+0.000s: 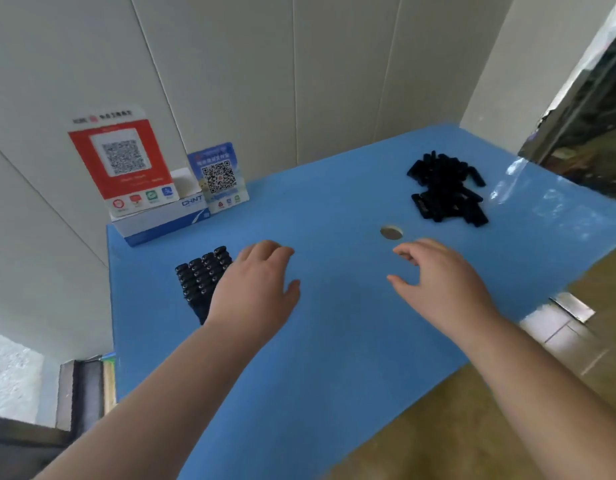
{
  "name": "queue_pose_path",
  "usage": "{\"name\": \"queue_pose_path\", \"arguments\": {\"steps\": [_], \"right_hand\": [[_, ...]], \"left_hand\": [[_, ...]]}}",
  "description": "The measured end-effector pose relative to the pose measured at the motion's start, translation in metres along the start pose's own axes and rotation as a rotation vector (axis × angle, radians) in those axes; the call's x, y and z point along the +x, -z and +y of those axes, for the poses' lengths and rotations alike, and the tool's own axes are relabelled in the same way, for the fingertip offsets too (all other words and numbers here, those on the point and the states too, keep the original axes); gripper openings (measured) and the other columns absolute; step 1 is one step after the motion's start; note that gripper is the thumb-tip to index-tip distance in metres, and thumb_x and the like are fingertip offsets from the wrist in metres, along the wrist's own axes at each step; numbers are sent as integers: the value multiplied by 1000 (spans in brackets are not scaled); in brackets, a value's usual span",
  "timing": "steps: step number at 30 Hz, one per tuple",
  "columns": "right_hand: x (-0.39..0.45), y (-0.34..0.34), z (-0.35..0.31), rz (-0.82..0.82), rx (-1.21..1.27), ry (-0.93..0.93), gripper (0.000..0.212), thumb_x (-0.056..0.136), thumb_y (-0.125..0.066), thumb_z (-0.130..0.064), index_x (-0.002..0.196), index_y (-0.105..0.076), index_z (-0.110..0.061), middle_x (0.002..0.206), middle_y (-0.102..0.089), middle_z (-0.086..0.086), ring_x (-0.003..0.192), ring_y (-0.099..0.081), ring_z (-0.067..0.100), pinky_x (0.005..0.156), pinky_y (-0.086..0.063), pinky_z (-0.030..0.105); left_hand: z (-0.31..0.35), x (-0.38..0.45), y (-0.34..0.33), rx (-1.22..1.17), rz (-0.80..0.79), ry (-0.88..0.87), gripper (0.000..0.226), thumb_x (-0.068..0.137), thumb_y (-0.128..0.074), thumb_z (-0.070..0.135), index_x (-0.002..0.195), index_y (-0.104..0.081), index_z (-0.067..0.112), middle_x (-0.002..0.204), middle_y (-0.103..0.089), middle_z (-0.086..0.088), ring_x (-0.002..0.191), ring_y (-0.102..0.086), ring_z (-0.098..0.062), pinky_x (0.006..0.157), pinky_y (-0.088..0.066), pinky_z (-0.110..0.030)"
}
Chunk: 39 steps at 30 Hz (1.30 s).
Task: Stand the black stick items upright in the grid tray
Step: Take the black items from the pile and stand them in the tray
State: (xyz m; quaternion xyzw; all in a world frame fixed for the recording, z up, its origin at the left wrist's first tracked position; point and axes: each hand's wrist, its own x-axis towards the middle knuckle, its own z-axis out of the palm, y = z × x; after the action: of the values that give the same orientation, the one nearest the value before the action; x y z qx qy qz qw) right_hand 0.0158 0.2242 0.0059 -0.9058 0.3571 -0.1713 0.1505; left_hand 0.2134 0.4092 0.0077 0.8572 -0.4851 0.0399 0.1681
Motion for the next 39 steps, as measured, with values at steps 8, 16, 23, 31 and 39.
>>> {"name": "queue_pose_path", "arguments": {"steps": [8,16,23,31,39], "right_hand": [[-27,71,107,64,-105,-120,46,86,-72,-37,129,-61,-23,124,-60,-7,117,-56,19,93,-45,31],[-44,128,223,118,-89,-114,42,85,-73,-34,124,-63,-22,120,-62,-6,115,-57,21,94,-47,34],[-33,158,292,71,-102,-95,44,88,-71,-38,128,-61,-24,124,-60,-8,118,-56,19,94,-46,32],[12,156,337,36,-127,-91,45,88,-70,-41,129,-59,-27,123,-60,-11,116,-56,17,91,-46,30],[93,146,360,-34,-167,-53,44,90,-67,-42,130,-58,-26,124,-58,-10,118,-54,17,95,-46,32]], "left_hand": [[123,37,-35,6,-13,-153,54,88,-59,49,136,-53,23,132,-54,3,124,-49,-23,102,-44,-37],[257,57,-80,-17,-10,-143,52,90,-59,47,136,-54,24,135,-54,2,128,-47,-23,105,-40,-35],[330,73,-114,-85,-34,-75,51,91,-57,43,138,-51,24,135,-52,4,127,-44,-20,103,-38,-32],[352,129,-143,-119,-52,-51,50,93,-57,42,138,-50,22,133,-53,5,123,-50,-19,98,-42,-31],[348,218,-178,-143,-113,-1,45,91,-58,44,131,-54,23,118,-57,5,107,-56,-18,79,-45,-28]]}}
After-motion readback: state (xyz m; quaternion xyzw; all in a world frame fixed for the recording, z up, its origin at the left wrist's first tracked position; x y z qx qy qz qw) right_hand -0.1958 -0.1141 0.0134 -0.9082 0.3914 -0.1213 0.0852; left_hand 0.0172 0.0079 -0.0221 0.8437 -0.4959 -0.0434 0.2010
